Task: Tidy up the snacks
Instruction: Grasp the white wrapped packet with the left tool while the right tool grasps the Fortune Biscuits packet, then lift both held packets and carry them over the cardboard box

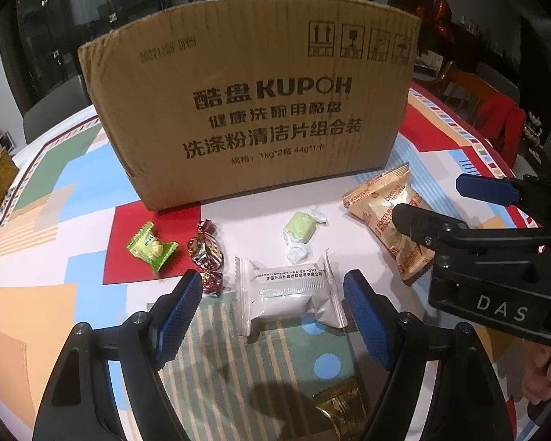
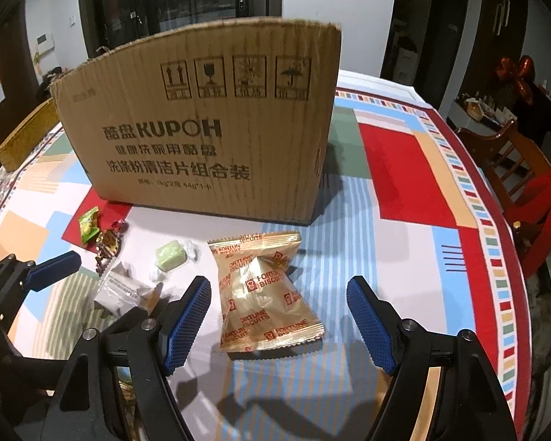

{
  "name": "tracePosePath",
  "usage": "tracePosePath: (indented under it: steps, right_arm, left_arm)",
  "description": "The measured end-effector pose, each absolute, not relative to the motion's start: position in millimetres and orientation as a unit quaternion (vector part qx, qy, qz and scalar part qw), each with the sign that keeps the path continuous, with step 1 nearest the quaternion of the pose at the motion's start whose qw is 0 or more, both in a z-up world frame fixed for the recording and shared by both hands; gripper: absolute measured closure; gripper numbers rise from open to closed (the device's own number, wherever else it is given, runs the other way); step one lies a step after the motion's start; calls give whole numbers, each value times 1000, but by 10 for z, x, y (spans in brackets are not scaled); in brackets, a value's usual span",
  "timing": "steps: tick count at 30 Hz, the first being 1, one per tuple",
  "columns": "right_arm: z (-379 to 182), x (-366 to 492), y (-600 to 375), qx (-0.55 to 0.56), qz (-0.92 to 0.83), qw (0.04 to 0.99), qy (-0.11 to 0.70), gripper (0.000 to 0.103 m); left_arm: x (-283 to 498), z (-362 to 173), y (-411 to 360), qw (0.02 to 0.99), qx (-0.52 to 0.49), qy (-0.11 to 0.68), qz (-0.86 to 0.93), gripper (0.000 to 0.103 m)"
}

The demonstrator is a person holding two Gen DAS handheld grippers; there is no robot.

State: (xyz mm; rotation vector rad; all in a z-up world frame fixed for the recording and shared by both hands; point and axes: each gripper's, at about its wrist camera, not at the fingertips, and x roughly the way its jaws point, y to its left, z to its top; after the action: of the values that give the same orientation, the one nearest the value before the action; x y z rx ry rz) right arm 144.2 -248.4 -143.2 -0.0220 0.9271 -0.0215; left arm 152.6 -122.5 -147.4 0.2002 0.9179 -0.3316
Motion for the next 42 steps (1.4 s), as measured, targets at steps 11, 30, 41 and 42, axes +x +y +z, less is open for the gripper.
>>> tracePosePath:
  steps: [11, 30, 41, 42]
  right_arm:
    - [-1590, 1517, -2430, -9, 0, 887, 462, 26]
    - [-1694, 1596, -2474, 13, 10, 880, 476, 52]
    - [-1629, 1530, -2463, 21, 11, 881, 473, 62]
    - [-1609, 1520, -2456, 21, 10, 881, 472, 62]
  left_arm:
    - [1603, -1613, -1223, 873, 93, 451, -157, 25]
    - [1607, -1646, -1280, 873, 97, 449, -166, 54]
    - [1564, -1545, -1243, 879, 95, 438, -164, 56]
    - [1556, -1532, -1238, 880, 94, 436, -163, 56]
